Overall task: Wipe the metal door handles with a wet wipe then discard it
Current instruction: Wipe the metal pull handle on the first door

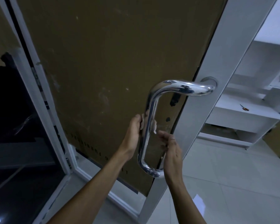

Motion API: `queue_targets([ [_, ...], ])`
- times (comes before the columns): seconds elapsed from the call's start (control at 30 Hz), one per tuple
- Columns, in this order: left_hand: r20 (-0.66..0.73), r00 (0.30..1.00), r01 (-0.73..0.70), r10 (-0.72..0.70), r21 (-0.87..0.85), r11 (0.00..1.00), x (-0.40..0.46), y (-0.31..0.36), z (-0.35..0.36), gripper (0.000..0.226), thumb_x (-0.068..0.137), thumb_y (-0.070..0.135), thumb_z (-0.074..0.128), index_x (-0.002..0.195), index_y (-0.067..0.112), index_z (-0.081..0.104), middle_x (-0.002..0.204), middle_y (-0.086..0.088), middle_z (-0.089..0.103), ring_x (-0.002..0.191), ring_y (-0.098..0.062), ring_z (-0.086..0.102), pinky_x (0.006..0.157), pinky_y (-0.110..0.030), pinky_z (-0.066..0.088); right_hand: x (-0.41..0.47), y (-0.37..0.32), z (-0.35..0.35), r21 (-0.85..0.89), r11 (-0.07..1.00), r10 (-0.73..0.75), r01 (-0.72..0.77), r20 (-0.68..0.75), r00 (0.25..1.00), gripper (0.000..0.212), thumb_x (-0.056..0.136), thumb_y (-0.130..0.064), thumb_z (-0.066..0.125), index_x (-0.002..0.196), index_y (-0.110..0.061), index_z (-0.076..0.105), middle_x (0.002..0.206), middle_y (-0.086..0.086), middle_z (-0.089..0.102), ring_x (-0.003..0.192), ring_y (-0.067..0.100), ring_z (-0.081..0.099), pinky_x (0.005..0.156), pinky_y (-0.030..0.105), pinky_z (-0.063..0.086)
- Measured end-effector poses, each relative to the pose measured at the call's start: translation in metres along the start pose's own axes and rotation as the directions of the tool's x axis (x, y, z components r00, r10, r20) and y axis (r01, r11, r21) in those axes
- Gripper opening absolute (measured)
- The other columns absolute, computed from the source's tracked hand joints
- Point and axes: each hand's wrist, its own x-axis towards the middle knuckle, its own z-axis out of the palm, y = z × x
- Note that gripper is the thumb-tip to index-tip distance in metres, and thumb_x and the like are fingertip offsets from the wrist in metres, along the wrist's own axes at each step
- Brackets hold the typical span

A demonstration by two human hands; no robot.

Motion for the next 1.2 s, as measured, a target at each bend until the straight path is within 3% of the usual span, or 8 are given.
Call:
queue_targets([
  [0.2,-0.098,0.989,-0.111,0.109,-0.013,0.994,-0.014,-0.022,-0.005,0.044,0.104,0.035,0.030,0.107,0.017,0.070,0.104,-0.005,0.072,0.103,-0.023,0.065,0.086,-0.021,0.048,0.003,-0.002,-0.003,0.019,1.000,0.023,-0.023,-0.015,1.000,0.043,0.101,-0.043,0.031,0.110,-0.025,0.068,0.109,-0.015,0.070,0.107,0.000,0.062,0.095,0.024,0.050],
  [0.27,-0.208,0.969,-0.112,0.137,0.127,0.985,-0.024,-0.037,-0.003,0.034,0.100,0.045,0.036,0.117,0.040,0.066,0.112,0.012,0.071,0.109,-0.008,0.064,0.088,-0.014,0.047,0.002,-0.002,-0.002,0.012,1.000,0.024,-0.024,-0.009,1.000,0.040,0.103,-0.035,0.030,0.111,-0.023,0.067,0.110,-0.012,0.070,0.107,0.002,0.062,0.098,0.033,0.049],
  [0.33,-0.201,0.967,-0.102,0.155,0.249,0.963,-0.037,-0.051,0.003,0.038,0.097,0.056,0.034,0.134,0.056,0.044,0.138,0.022,0.053,0.130,0.000,0.047,0.103,-0.014,0.040,0.002,-0.001,0.000,-0.003,1.000,0.021,-0.021,-0.002,1.000,0.039,0.105,-0.031,0.030,0.112,-0.021,0.067,0.111,-0.010,0.070,0.107,0.004,0.063,0.099,0.035,0.050],
  [0.4,-0.113,0.974,-0.150,0.199,0.344,0.927,-0.046,-0.067,0.009,0.053,0.098,0.060,0.025,0.149,0.048,0.014,0.158,0.021,0.019,0.145,0.000,0.019,0.115,-0.015,0.020,0.000,0.000,0.002,-0.020,1.000,0.022,-0.022,0.006,1.000,0.043,0.101,-0.038,0.029,0.113,-0.021,0.067,0.112,-0.008,0.069,0.106,0.005,0.063,0.098,0.036,0.050],
  [0.63,0.016,0.912,-0.330,0.410,0.623,0.709,-0.029,-0.045,0.020,0.070,0.098,0.060,0.016,0.151,0.030,-0.018,0.160,0.008,-0.020,0.149,-0.012,-0.009,0.118,-0.018,-0.004,0.003,-0.005,-0.001,0.022,1.000,0.020,-0.020,-0.009,1.000,0.048,0.097,-0.045,0.026,0.112,-0.024,0.066,0.111,-0.011,0.070,0.107,0.007,0.063,0.090,0.028,0.051],
  [0.77,0.083,0.827,-0.444,0.556,0.703,0.556,0.003,-0.008,0.024,0.069,0.100,0.055,0.016,0.150,0.023,-0.020,0.159,0.004,-0.024,0.149,-0.016,-0.010,0.121,-0.025,-0.002,0.009,-0.018,0.003,0.091,0.996,0.002,-0.001,-0.013,1.000,0.047,0.099,-0.046,0.025,0.109,-0.025,0.066,0.108,-0.013,0.071,0.102,0.004,0.065,0.081,0.014,0.051],
  [0.97,0.264,0.757,-0.509,0.598,0.811,0.287,0.006,-0.016,0.006,0.072,0.101,0.044,0.027,0.151,0.014,-0.015,0.159,-0.001,-0.025,0.149,-0.020,-0.011,0.122,-0.038,0.003,0.022,-0.041,0.011,0.155,0.988,-0.030,0.025,0.032,0.999,0.054,0.097,-0.058,0.026,0.120,-0.028,0.064,0.120,-0.007,0.068,0.113,0.009,0.062,0.095,0.031,0.048],
  [1.2,0.376,0.654,-0.349,0.657,0.920,-0.179,0.015,-0.026,-0.002,0.077,0.100,0.035,0.043,0.152,0.008,-0.007,0.160,-0.005,-0.020,0.148,-0.018,-0.011,0.121,-0.042,0.008,0.026,-0.057,0.009,0.244,0.968,-0.060,0.051,0.030,0.998,0.054,0.097,-0.056,0.026,0.121,-0.026,0.064,0.122,-0.001,0.068,0.118,0.016,0.061,0.103,0.042,0.043],
])
